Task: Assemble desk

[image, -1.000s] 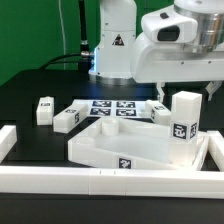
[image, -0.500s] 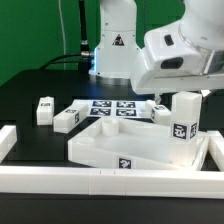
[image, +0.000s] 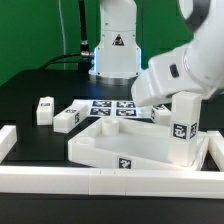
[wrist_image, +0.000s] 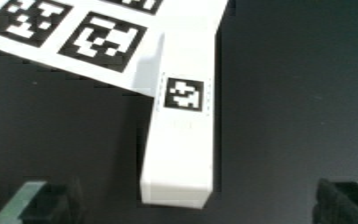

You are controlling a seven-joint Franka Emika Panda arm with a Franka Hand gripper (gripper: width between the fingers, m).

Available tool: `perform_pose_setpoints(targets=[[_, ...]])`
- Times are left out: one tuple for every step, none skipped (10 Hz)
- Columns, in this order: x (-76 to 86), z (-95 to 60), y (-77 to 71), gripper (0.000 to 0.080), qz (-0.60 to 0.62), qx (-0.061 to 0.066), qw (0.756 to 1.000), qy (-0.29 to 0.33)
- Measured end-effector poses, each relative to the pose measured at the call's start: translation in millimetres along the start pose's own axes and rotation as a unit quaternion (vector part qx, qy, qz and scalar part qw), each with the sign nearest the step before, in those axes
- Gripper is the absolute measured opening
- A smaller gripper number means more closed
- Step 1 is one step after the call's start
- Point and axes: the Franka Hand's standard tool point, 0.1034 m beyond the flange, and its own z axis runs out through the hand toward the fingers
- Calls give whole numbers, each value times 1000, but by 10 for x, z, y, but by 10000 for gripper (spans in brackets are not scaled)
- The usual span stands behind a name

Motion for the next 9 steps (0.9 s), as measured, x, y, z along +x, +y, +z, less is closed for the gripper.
perform_pose_setpoints(targets=[[-9,-11,7,649,1,0,1000,1],[-6,0,11,649,1,1,1000,0],[-6,2,14,649,1,1,1000,0],[0,15,17,649,1,1,1000,2],[0,86,19,649,2,0,1000,5],[-35,179,7,649,5,1,1000,2],[-51,268,-5,649,10,0,1000,1],[-65,347,-13,649,11,1,1000,-2],[-83,348,-9,649,11,3,1000,-15]])
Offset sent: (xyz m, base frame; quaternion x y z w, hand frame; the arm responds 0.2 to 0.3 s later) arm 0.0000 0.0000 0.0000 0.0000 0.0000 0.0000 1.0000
